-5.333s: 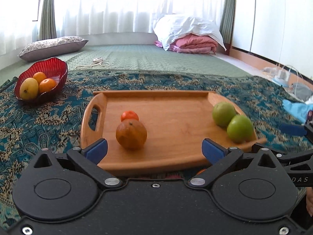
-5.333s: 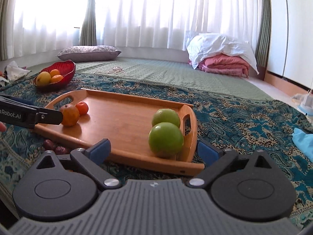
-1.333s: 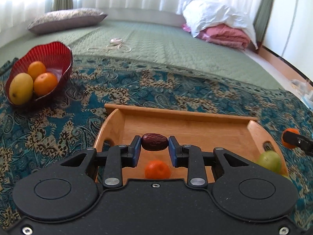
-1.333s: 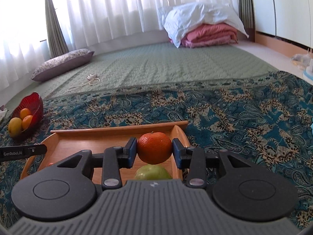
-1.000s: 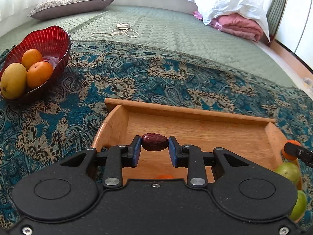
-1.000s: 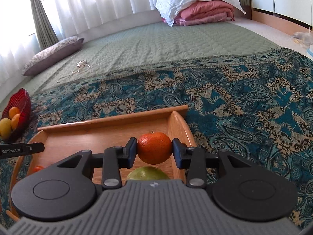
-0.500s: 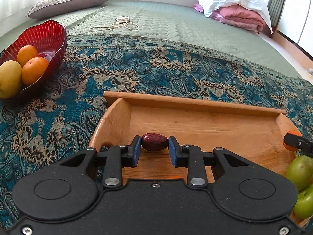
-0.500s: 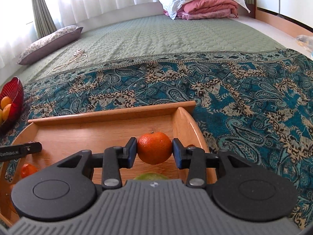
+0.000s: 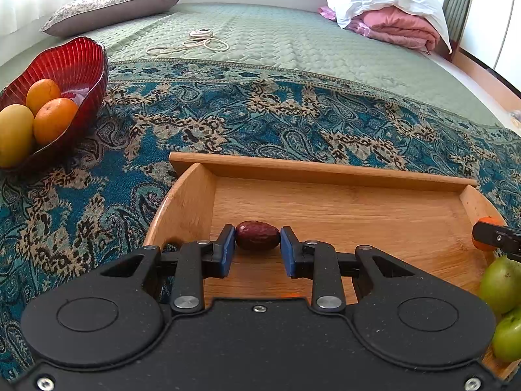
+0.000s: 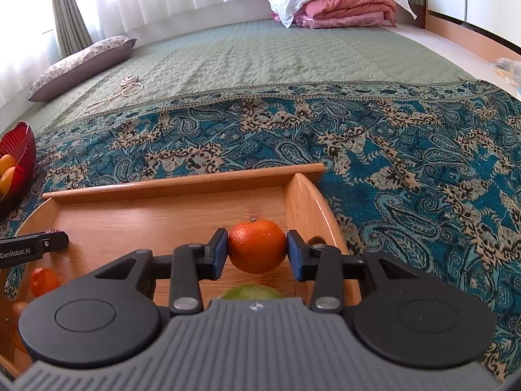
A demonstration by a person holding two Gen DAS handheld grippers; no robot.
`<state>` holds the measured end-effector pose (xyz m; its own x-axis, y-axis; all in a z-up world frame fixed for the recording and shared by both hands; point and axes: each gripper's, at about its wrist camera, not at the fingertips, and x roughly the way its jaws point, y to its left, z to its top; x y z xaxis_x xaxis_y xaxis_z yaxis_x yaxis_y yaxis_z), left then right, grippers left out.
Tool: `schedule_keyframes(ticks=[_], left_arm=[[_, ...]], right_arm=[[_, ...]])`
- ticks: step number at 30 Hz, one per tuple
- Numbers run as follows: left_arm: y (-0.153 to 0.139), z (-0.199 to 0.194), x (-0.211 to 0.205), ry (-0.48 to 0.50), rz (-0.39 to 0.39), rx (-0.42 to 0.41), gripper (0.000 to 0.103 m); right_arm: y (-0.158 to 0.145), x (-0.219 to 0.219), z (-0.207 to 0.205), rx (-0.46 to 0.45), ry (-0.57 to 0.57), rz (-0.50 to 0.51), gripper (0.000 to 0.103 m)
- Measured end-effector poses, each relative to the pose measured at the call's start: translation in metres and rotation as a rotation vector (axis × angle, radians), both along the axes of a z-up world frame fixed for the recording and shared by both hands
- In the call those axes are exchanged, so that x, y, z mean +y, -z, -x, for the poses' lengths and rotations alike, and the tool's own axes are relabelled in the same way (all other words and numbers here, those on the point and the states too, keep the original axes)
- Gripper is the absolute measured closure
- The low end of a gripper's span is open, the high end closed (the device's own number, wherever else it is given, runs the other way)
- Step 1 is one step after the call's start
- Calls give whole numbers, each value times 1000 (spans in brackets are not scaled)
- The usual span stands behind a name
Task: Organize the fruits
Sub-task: 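Carry the red date with the left gripper while the right gripper carries the tangerine onto the tray, then open both grippers to release the red date and tangerine on the tray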
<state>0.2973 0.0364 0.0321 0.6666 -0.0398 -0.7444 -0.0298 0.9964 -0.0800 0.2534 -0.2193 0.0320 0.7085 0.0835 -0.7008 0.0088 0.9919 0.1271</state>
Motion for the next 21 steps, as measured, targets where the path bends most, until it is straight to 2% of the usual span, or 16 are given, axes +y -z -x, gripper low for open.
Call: schedule_keyframes(ticks=[6,8,10,12,18,21], left_arm=[[-3,3,0,2,0,1,74],[-5,6,-1,4,-5,-3,73],[-8,9,-1,10,-7,-10,71],[-12,13,-1,16,-14,-23,63],[-28,35,-5,28,-41,-76,57],[-37,51,-9,58,-25,-110,52]], right_arm=[[0,3,0,8,-8,11,48],[0,3,3,6,-8,8,48],[-1,2,6,-4,-9,1,46],[-3,1,11,-23,-11,-1,40],[-18,-3,31,-93,-29,-28,30],[-25,-4,45,-127,-49,-45,25]])
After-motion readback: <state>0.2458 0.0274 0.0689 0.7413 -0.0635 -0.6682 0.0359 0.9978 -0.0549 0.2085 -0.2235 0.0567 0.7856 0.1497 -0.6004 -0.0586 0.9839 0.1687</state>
